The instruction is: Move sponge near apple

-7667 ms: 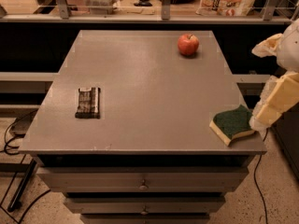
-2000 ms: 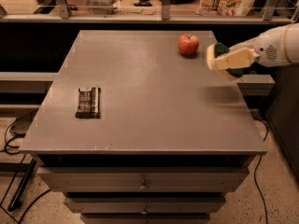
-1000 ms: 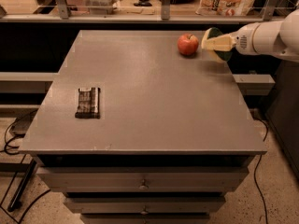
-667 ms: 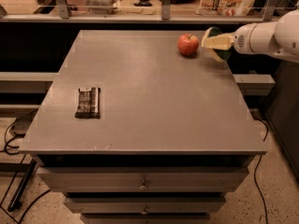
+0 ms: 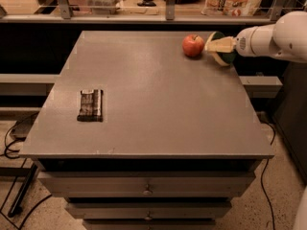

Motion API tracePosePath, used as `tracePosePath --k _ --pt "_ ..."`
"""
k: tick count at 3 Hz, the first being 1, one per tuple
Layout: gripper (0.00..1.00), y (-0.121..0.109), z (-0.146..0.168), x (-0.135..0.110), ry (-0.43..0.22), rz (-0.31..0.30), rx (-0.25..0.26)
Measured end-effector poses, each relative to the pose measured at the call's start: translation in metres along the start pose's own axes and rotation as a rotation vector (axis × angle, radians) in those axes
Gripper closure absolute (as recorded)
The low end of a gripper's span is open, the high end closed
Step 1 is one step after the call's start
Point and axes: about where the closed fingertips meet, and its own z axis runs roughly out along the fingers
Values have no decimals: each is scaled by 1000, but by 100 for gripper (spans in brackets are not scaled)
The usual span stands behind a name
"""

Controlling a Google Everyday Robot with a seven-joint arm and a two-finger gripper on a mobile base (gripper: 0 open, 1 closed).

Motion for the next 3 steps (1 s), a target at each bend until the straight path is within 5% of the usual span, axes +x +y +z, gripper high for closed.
tracePosePath --k 2,3 --pt "12 -3 2 8 23 28 14" --pt "0 -2 -1 9 22 34 11"
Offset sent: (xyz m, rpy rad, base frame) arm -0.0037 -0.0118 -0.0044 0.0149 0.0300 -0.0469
